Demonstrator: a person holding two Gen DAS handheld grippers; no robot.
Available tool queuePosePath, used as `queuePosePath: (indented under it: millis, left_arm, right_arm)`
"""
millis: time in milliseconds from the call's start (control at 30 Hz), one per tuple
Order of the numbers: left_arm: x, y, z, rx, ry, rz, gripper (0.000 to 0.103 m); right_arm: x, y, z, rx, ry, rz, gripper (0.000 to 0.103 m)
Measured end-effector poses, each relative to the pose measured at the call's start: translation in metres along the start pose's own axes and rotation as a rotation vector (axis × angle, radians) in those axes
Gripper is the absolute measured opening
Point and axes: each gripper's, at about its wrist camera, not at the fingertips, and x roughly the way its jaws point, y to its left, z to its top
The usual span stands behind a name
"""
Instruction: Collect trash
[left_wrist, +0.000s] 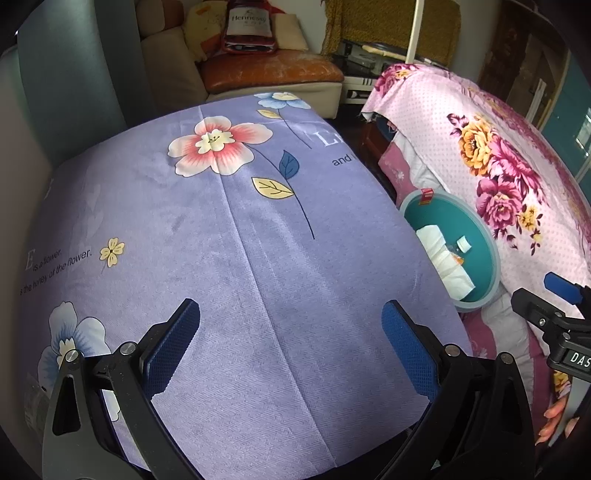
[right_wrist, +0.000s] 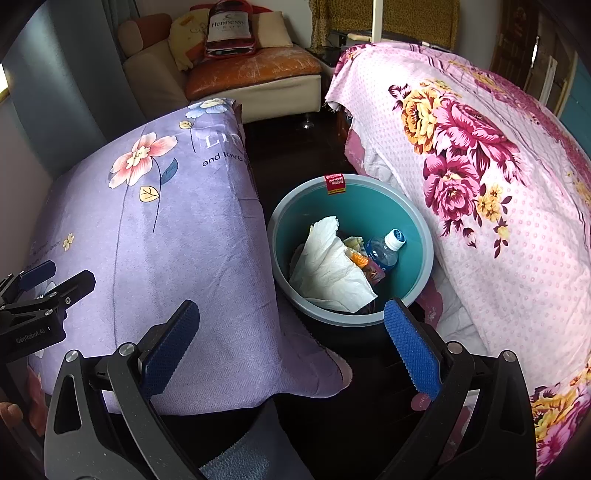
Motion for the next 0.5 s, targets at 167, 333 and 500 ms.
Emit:
queuePosePath:
  millis: [167, 333, 500]
  left_arm:
    - [0.0017, 0.0018, -0.0004, -0.003, 0.001, 0.005, 0.099]
    - [0.0048, 0.0030, -0.0001, -0.009, 0.011, 0.004, 0.099]
    - [0.0089, 0.0046, -0.0018, -0.017, 0.025, 0.005, 0.099]
  right_arm:
    - [0.0045, -0.0006, 0.0000, -0.003, 0.009, -0.004, 0.096]
    - [0.0078, 0.0008, -0.0014, -0.002, 0.017, -0.005, 0.096]
    - [0.0102, 0.0030, -0.0025, -0.003, 0.023, -0.006, 0.096]
